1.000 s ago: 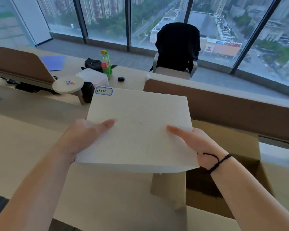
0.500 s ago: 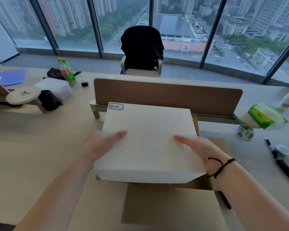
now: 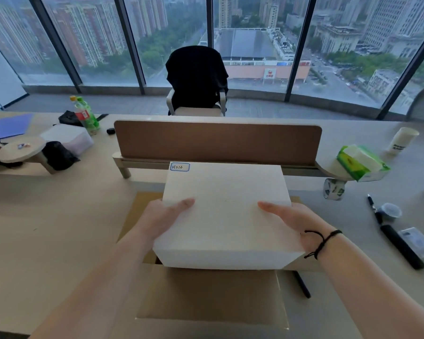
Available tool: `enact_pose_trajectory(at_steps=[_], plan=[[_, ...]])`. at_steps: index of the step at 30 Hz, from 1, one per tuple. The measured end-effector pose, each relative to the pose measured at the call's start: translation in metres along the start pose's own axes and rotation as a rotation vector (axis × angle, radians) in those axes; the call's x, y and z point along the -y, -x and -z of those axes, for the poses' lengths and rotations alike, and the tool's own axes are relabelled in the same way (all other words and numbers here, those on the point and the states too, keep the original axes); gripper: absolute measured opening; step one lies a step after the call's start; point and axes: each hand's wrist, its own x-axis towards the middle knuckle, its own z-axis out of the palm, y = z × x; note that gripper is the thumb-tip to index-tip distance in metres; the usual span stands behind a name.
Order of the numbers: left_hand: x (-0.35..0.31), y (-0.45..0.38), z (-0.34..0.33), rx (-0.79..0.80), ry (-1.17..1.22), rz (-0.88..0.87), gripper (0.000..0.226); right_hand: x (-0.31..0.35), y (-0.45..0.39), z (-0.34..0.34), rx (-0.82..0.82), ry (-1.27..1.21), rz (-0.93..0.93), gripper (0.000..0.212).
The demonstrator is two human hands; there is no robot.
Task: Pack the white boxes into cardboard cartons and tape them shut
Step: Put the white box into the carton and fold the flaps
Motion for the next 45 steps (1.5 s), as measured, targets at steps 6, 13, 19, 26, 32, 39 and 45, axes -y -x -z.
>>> enact_pose_trajectory(at_steps=[6,13,19,26,32,39,45], plan=[[-0.001,-0.026,0.018,0.042,-0.016,0.016,0.041,0.002,-0.010,-0.017,0.004,-0.032,-0.017,0.043],[0.017,-0.047,0.020,0.086,-0.011,0.059,0.031,0.001,-0.029,-0.030,-0.020,-0.010,-0.068,0.043],[0.048,-0.064,0.009,0.055,-0.034,0.115,0.035,-0.015,-0.049,-0.032,-0.056,0.010,-0.116,0.047],[0.076,-0.074,0.010,-0.042,-0.281,0.033,0.046,-0.032,-0.063,-0.044,-0.095,0.032,-0.092,0.043],[0.088,-0.076,-0.001,-0.118,-0.431,0.041,0.054,-0.060,-0.073,-0.049,-0.234,0.270,-0.069,0.044],[0.090,-0.072,-0.029,-0.067,-0.732,0.054,0.069,-0.077,-0.087,-0.071,-0.296,0.589,-0.069,0.063],[0.087,-0.059,-0.038,-0.056,-0.840,0.076,0.089,-0.085,-0.086,-0.088,-0.299,0.647,-0.085,0.109]])
